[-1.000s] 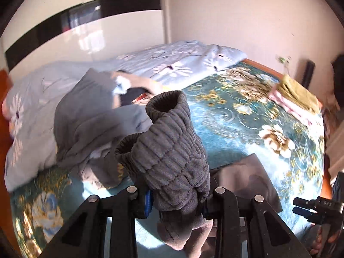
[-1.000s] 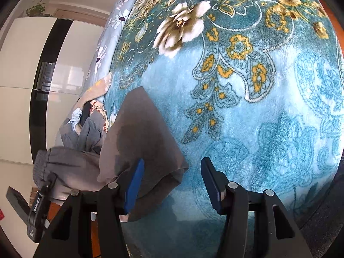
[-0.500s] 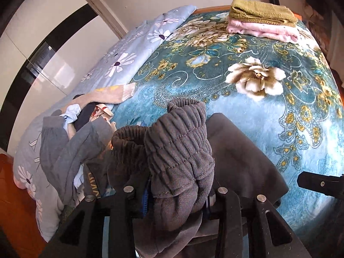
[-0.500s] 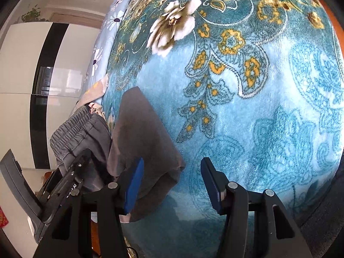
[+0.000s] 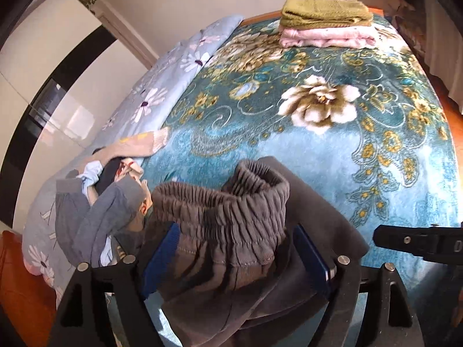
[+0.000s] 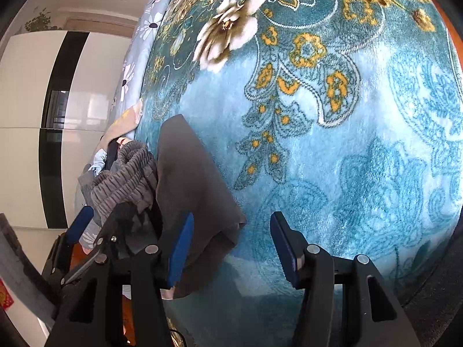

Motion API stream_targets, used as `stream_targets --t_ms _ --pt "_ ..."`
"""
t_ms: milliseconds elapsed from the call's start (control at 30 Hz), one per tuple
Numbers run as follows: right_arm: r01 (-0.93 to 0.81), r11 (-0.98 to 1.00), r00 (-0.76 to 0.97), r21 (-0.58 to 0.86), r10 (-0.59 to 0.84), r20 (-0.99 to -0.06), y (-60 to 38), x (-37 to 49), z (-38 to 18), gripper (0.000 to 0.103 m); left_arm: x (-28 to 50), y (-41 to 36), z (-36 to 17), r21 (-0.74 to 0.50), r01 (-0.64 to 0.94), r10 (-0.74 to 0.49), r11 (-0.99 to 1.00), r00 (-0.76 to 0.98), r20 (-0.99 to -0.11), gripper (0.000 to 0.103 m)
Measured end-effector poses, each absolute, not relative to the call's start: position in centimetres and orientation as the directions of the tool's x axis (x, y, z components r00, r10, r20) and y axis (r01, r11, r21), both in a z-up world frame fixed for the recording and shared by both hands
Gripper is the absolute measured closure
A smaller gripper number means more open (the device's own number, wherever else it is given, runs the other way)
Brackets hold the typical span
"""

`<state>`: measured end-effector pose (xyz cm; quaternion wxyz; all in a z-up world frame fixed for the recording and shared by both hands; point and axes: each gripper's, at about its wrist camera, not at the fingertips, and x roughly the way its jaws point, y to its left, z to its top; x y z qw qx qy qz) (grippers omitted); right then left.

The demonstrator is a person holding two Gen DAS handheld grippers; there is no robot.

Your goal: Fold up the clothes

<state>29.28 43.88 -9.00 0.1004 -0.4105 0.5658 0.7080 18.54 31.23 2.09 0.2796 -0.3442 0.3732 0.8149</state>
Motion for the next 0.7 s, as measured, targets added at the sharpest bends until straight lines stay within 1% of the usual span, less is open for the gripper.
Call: stream_targets --t_ms 67,167,267,333,433,500,600,700 --pt "-0.606 -0.336 -0.646 0.721 -0.321 -0.693 44.0 29.4 -9.0 0.047 18.7 30.8 3.2 0.357 -0.738 0.252 -0.572 -0.573 -0.78 0.019" --pt "-0.605 -0.332 -0.65 0.724 -0.319 -0.69 44.1 29.6 -9.0 0.047 17.3 28.9 5.4 0.218 -0.766 0.346 -0.605 -0.499 -0.795 0.019" --pt "-0.601 -0.327 -0.655 0.729 -0.321 -0.685 44.1 29.6 -9.0 0.047 14.4 25.1 7.3 0.083 -0.718 0.399 -0.691 -0.474 -0.785 0.018" --pt "-0.597 -0.331 -0.655 0.731 -0.325 -0.682 44.1 29.6 -8.9 0.047 11.6 22.2 7.5 0.052 -0.621 0.351 -0.782 -0.508 -0.787 0.015" --pt "-0.579 -0.361 -0.66 0.731 -0.318 -0.68 43.9 29.4 -8.1 0.047 8.1 18.2 4.7 -0.001 -0.466 0.25 -0.885 -0.473 -0.845 0.014" --pt "-0.549 -0.418 -0.667 0.724 -0.303 -0.681 43.4 29.0 -6.6 0.047 5.9 15.6 2.8 -0.026 -0.351 0.187 -0.936 -0.434 -0.881 0.014" --pt "-0.471 -0.529 -0.678 0.706 -0.295 -0.673 42.3 27.2 -3.6 0.047 6.2 14.6 -0.7 0.001 -0.327 0.132 -0.945 -0.382 -0.915 0.014" --pt "-0.353 -0.64 -0.683 0.683 -0.323 -0.655 40.3 24.1 -0.3 0.045 7.8 15.6 -3.0 -0.007 -0.381 0.144 -0.925 -0.331 -0.933 0.014"
